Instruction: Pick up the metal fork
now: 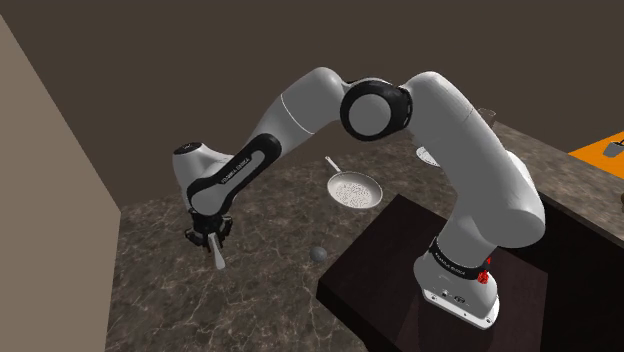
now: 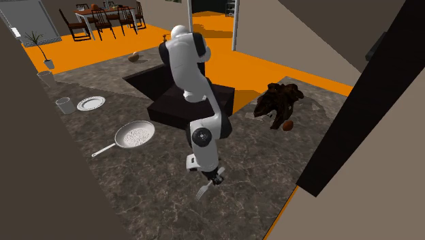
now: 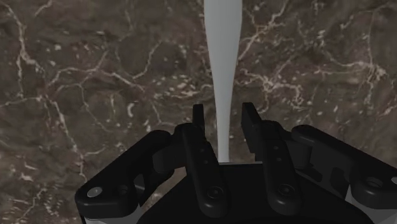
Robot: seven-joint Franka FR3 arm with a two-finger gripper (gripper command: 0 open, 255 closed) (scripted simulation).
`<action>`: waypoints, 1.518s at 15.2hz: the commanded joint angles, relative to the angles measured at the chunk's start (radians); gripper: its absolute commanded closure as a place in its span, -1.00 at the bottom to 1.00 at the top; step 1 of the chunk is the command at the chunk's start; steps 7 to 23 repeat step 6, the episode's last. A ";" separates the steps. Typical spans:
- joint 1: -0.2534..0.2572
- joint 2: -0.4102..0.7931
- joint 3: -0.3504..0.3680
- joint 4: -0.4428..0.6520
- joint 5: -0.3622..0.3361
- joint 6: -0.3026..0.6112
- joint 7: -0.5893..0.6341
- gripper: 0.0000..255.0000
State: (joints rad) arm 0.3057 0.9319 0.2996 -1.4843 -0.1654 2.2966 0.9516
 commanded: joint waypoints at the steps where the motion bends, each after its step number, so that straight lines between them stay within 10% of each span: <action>1: -0.002 -0.017 0.004 -0.002 0.003 -0.015 0.001 1.00; 23: -0.007 -0.049 0.010 -0.013 0.008 -0.036 0.001 1.00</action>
